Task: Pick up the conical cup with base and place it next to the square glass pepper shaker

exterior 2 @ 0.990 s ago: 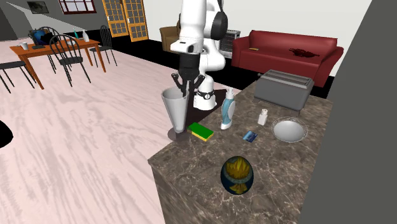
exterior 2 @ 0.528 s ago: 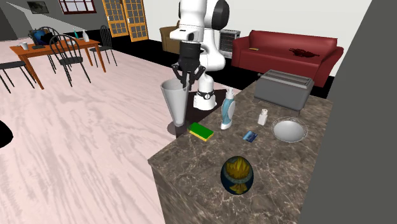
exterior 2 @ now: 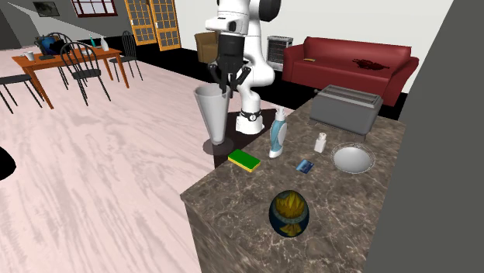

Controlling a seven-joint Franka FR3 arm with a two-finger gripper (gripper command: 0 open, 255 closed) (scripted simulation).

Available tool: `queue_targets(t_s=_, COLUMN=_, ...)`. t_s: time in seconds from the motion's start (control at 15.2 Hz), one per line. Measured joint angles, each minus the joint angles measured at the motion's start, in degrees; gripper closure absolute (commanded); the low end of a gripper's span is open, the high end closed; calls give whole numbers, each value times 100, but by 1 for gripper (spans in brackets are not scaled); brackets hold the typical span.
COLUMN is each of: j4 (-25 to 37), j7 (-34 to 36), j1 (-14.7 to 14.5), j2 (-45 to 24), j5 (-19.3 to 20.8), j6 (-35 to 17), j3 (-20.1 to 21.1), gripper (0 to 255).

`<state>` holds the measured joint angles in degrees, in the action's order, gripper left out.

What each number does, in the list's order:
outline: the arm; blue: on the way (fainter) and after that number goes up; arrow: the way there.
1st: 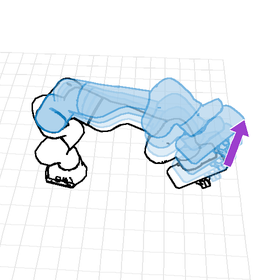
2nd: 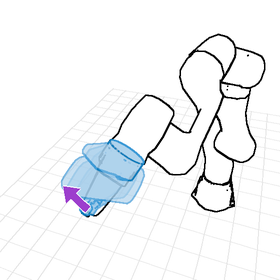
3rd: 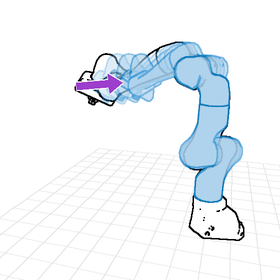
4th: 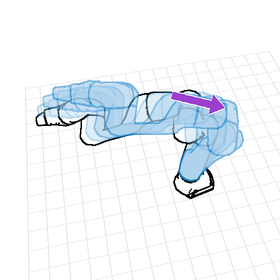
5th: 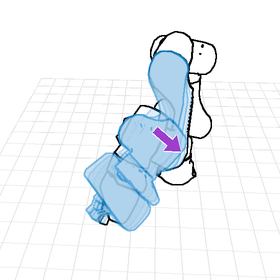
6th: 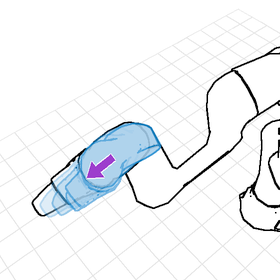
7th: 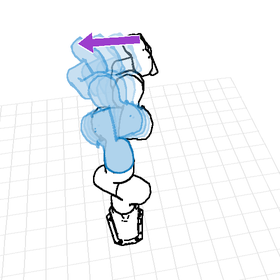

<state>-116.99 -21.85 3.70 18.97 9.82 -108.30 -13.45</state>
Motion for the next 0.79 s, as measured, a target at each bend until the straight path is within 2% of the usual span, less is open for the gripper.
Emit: queue_targets(t_s=0.79, j4=1136, j7=-119, j1=-32, j2=-201, j5=-82, j6=932, j3=25, gripper=255)
